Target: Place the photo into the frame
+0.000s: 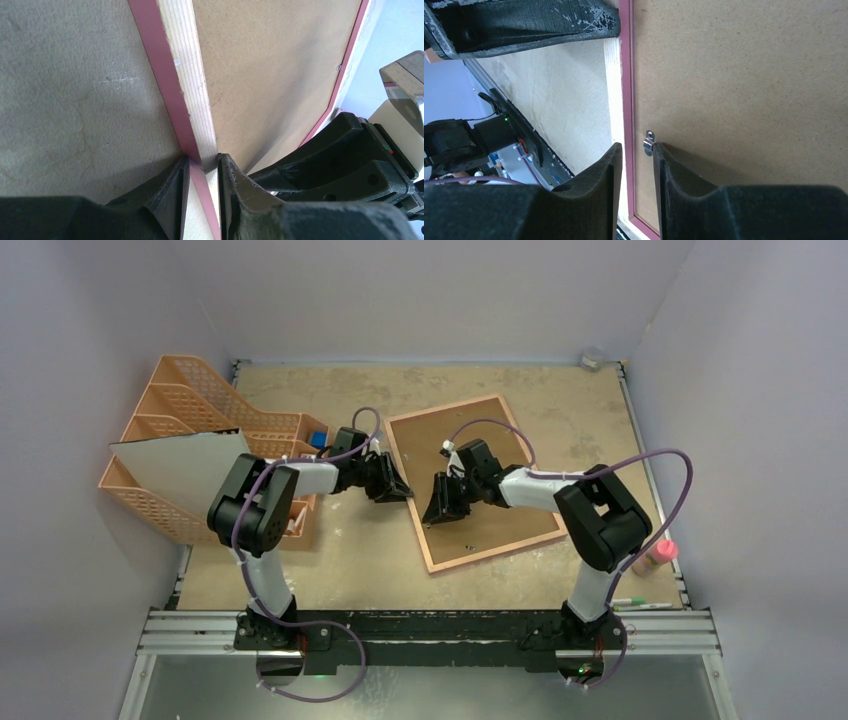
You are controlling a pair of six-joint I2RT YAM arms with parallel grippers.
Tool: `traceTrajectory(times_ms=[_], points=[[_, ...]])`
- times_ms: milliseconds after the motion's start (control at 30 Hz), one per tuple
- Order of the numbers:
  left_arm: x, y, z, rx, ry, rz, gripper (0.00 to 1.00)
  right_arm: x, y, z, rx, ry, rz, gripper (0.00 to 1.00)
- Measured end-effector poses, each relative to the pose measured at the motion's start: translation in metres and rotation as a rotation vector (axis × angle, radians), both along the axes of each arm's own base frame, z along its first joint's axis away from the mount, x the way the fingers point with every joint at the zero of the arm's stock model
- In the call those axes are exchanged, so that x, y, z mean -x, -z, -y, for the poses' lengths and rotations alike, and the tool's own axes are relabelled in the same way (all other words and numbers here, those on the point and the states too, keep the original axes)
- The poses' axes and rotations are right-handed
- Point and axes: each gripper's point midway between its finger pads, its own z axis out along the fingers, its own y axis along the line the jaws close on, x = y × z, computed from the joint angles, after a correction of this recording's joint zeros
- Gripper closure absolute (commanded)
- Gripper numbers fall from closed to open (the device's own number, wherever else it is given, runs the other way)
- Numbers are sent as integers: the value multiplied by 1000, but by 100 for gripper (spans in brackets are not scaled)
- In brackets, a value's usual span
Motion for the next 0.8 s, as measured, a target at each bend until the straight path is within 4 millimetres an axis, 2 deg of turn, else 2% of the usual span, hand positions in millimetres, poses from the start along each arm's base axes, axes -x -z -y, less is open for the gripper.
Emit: traceTrajectory(times_ms=[500, 700, 800], points=[[0, 1, 0, -2, 3, -3, 74, 5, 1, -9, -67, -47, -16, 71], [0, 1, 0, -2, 3, -4, 74, 5, 2, -10, -74, -50, -16, 68], [0, 1, 0, -2, 2, -4, 75, 4, 2, -11, -83, -54, -20, 63]])
